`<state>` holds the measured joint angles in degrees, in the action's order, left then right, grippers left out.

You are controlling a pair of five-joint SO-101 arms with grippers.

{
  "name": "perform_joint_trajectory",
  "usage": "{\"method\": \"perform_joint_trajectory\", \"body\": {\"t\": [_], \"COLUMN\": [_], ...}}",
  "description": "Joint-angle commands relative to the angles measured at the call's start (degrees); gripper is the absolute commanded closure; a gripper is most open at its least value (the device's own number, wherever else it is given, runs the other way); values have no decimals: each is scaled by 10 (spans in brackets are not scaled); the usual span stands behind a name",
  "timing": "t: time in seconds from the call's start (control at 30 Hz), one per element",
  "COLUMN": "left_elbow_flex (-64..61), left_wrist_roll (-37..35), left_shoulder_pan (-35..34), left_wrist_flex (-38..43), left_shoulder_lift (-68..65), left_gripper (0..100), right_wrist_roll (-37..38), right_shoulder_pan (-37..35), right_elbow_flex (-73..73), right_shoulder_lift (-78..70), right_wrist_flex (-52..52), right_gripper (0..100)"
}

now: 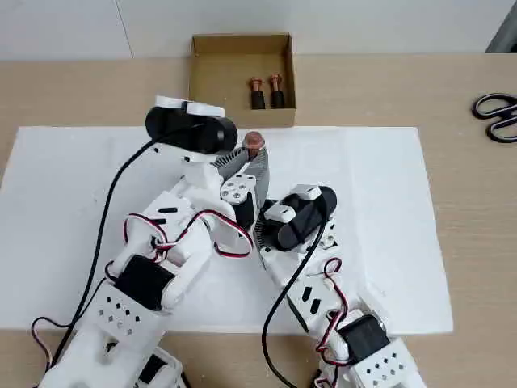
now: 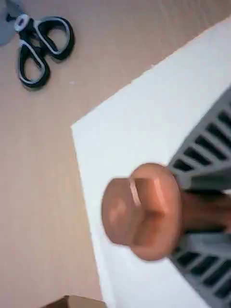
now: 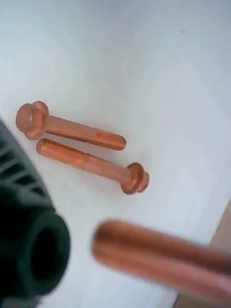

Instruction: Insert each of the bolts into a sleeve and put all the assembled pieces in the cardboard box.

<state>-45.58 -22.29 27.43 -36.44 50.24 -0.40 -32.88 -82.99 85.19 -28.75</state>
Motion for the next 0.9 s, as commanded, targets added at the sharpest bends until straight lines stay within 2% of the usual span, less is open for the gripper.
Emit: {"method": "perform_joint_trajectory", "body": {"t": [0.0,0.2,0.7,0.87], "left_elbow_flex": [-22,-91,-91,-68], "left_wrist_roll": [-4,-26,-27,-28], "left_shoulder_pan": [0,2,12,12], "left_wrist_flex": [50,135,133,82], "left_shoulder_lift": [19,20,20,20], "left_gripper": [995,995,995,995], "right_wrist_roll": [-4,-42,-43,-43], "right_shoulder_pan": [0,0,0,0], "right_elbow_flex": [3,3,3,3], "right_shoulder_lift": [7,7,7,7], "right_wrist_flex": [12,12,12,12], "right_gripper": [995,995,995,995]}}
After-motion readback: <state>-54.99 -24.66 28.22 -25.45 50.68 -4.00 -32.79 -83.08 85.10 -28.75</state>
